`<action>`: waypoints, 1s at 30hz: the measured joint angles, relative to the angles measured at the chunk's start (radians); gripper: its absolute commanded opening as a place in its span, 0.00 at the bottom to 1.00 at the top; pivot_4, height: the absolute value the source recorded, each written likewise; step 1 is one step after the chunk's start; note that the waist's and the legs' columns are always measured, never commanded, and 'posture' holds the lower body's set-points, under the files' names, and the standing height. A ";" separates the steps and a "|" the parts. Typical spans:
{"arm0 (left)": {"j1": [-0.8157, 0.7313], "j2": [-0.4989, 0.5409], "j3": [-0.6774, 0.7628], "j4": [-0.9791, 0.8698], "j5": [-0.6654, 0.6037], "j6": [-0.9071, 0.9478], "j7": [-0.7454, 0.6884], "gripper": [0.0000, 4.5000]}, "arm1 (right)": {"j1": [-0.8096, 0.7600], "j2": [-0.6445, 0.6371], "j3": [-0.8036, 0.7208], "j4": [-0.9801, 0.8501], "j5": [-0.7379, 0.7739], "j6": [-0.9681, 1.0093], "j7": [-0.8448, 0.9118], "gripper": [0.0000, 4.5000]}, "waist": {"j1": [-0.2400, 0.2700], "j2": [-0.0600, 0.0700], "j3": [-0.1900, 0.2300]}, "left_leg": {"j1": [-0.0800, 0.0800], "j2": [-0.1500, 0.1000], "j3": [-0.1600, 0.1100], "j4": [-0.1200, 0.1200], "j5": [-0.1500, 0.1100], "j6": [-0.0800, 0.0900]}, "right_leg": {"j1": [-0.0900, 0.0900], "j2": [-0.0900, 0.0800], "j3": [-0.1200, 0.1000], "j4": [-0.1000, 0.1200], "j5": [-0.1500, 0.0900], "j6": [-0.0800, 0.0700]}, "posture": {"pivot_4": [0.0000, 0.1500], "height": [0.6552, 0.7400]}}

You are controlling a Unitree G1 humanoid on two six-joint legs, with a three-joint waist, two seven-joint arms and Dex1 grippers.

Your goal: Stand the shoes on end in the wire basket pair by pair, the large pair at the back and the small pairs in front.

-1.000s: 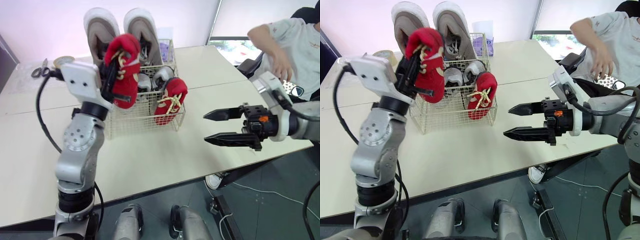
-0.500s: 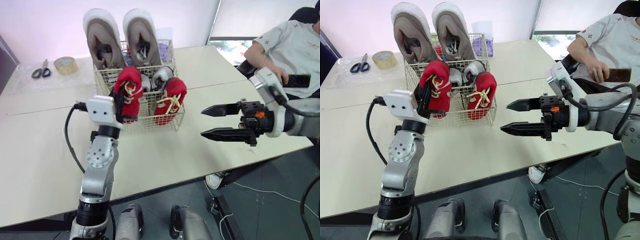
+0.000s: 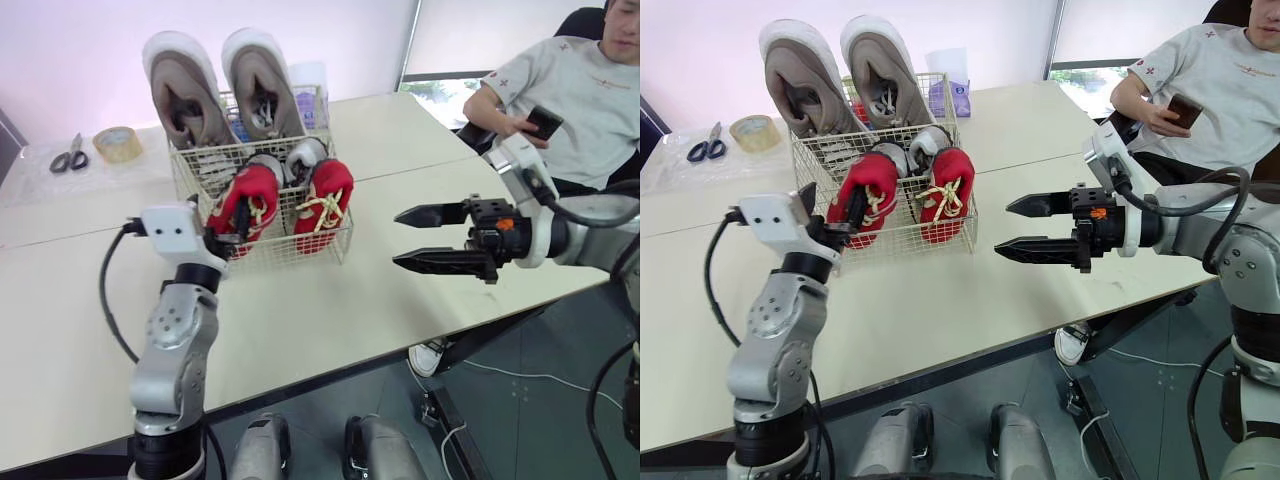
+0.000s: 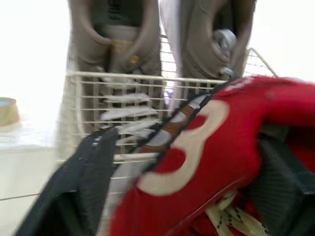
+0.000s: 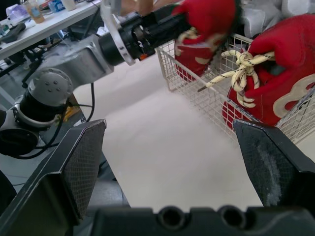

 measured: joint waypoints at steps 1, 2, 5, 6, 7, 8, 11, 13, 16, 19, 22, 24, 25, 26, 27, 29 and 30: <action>0.010 0.008 0.025 -0.029 -0.031 0.035 -0.001 0.82 | -0.001 0.006 0.010 0.005 -0.008 -0.005 0.005 1.00 | 0.002 0.000 0.000 | -0.001 0.000 0.001 0.002 -0.002 0.001 | 0.000 -0.001 0.001 0.000 0.000 0.000 | 1.00 1.00; 0.015 0.009 0.051 -0.052 -0.068 0.069 -0.001 0.82 | -0.001 0.010 0.017 0.011 -0.014 -0.008 0.010 1.00 | 0.004 0.000 0.000 | -0.001 0.000 0.002 0.003 -0.003 0.001 | 0.000 -0.002 0.001 0.000 0.001 0.001 | 1.00 1.00; 0.015 0.021 0.138 -0.116 -0.211 0.163 0.002 0.82 | -0.002 0.015 0.027 0.019 -0.027 -0.021 0.026 1.00 | 0.009 -0.002 0.001 | -0.002 -0.002 0.003 0.003 -0.004 0.003 | 0.000 -0.003 0.002 -0.001 0.001 0.001 | 1.00 1.00; 0.014 0.029 0.167 -0.136 -0.272 0.193 0.003 0.82 | -0.002 0.014 0.027 0.021 -0.029 -0.023 0.032 1.00 | 0.009 -0.002 0.002 | -0.002 -0.002 0.003 0.003 -0.004 0.003 | 0.000 -0.004 0.002 -0.001 0.001 0.001 | 1.00 1.00; 0.015 0.048 0.195 -0.154 -0.332 0.221 0.003 0.82 | -0.003 0.014 0.028 0.025 -0.031 -0.026 0.039 1.00 | 0.008 -0.003 0.002 | -0.002 -0.002 0.004 0.003 -0.004 0.004 | 0.000 -0.004 0.002 -0.001 0.001 0.001 | 1.00 1.00; 0.018 0.079 0.230 -0.176 -0.406 0.254 0.003 0.82 | -0.004 0.014 0.031 0.030 -0.035 -0.029 0.044 1.00 | 0.006 -0.004 0.003 | -0.002 -0.002 0.004 0.003 -0.005 0.003 | 0.000 -0.004 0.002 -0.001 0.001 0.001 | 1.00 1.00; 0.078 0.184 0.321 -0.226 -0.614 0.305 -0.004 0.82 | -0.004 0.015 0.034 0.043 -0.050 -0.036 0.059 1.00 | 0.003 -0.003 0.003 | 0.000 -0.001 0.005 0.003 -0.008 0.001 | 0.000 -0.004 0.002 0.000 0.001 0.001 | 1.00 1.00; 0.109 0.237 0.351 -0.227 -0.715 0.322 -0.001 0.82 | -0.004 0.016 0.036 0.052 -0.057 -0.040 0.063 1.00 | 0.005 -0.003 0.003 | 0.000 -0.001 0.004 0.003 -0.008 0.001 | -0.001 -0.004 0.001 0.000 0.001 0.001 | 1.00 1.00; 0.211 0.339 0.402 -0.231 -0.927 0.320 -0.011 0.82 | -0.002 0.022 0.048 0.055 -0.066 -0.045 0.070 1.00 | 0.005 -0.003 0.003 | 0.000 -0.001 0.005 0.003 -0.008 0.001 | -0.001 -0.004 0.001 0.000 0.001 0.001 | 1.00 1.00; 0.291 0.432 0.452 -0.228 -1.050 0.307 -0.031 0.82 | 0.000 0.022 0.050 0.056 -0.069 -0.049 0.081 1.00 | 0.005 -0.003 0.004 | 0.000 -0.001 0.005 0.003 -0.009 0.000 | -0.001 -0.005 0.001 -0.001 0.001 0.001 | 1.00 1.00; 0.416 0.533 0.557 -0.172 -1.063 0.298 -0.091 0.82 | 0.033 0.008 0.050 0.056 -0.080 -0.064 0.100 1.00 | 0.004 0.003 0.005 | 0.000 0.003 0.003 0.002 -0.009 0.000 | -0.002 -0.001 0.000 -0.015 0.001 0.001 | 1.00 1.00; 0.469 0.572 0.598 -0.136 -1.061 0.297 -0.125 0.82 | 0.052 0.001 0.050 0.057 -0.094 -0.068 0.105 1.00 | 0.004 0.009 0.006 | -0.008 0.012 0.004 0.000 -0.009 0.000 | 0.000 0.003 -0.007 -0.033 0.009 0.001 | 1.00 1.00; 0.490 0.592 0.611 -0.130 -1.063 0.297 -0.151 0.82 | 0.063 0.000 0.050 0.056 -0.101 -0.076 0.109 1.00 | 0.003 0.011 0.005 | -0.016 0.015 0.004 0.000 -0.009 0.000 | 0.000 0.004 -0.008 -0.038 0.015 0.002 | 1.00 1.00; 0.502 0.607 0.616 -0.124 -1.070 0.297 -0.172 0.82 | 0.072 -0.001 0.050 0.056 -0.108 -0.081 0.111 1.00 | 0.002 0.010 0.005 | -0.020 0.015 0.008 0.000 -0.009 0.000 | -0.006 0.000 -0.006 -0.034 0.015 0.002 | 1.00 1.00; 0.519 0.611 0.619 -0.121 -1.072 0.296 -0.193 0.82 | 0.083 -0.001 0.050 0.056 -0.112 -0.088 0.113 1.00 | 0.002 0.010 0.005 | -0.020 0.014 0.012 0.001 -0.010 0.001 | -0.009 -0.001 0.000 -0.031 0.015 0.002 | 1.00 1.00; 0.559 0.639 0.620 -0.109 -1.058 0.296 -0.242 0.82 | 0.107 -0.001 0.050 0.056 -0.129 -0.106 0.115 1.00 | 0.002 0.010 0.005 | -0.021 0.014 0.018 -0.001 -0.011 0.002 | -0.016 -0.001 0.002 -0.031 0.015 0.002 | 1.00 1.00; 0.574 0.644 0.620 -0.095 -1.047 0.296 -0.263 0.82 | 0.117 0.000 0.050 0.056 -0.135 -0.110 0.115 1.00 | 0.004 0.010 0.005 | -0.020 0.013 0.021 -0.003 -0.011 0.001 | -0.018 -0.001 0.002 -0.031 0.015 0.001 | 1.00 1.00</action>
